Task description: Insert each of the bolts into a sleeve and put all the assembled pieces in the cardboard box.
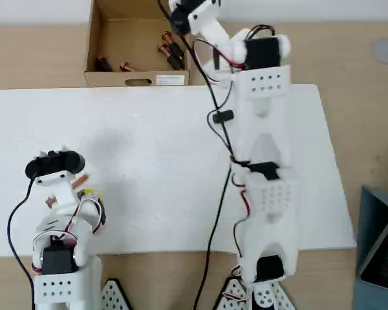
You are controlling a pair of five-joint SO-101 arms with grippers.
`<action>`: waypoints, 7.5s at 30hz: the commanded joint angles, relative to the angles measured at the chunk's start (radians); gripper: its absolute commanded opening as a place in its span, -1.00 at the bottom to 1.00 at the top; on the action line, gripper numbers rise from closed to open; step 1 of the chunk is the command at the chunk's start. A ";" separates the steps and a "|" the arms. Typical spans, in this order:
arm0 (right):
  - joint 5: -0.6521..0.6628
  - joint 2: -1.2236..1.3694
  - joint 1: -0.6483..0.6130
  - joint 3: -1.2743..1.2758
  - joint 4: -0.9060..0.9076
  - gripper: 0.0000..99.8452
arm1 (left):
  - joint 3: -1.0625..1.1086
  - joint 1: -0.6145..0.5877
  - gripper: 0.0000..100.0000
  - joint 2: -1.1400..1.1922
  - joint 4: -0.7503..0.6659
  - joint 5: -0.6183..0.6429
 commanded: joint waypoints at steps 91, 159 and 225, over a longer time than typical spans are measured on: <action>0.394 -0.147 0.021 0.277 0.021 -0.98 | -0.002 -0.005 -1.00 -0.008 -0.021 -0.006; -0.112 -1.484 0.510 1.756 -0.084 -0.98 | -1.232 -0.338 -0.75 1.612 0.388 -1.407; -0.118 -1.488 0.516 1.716 -0.057 -0.98 | -1.884 -0.166 -0.99 1.956 0.605 0.572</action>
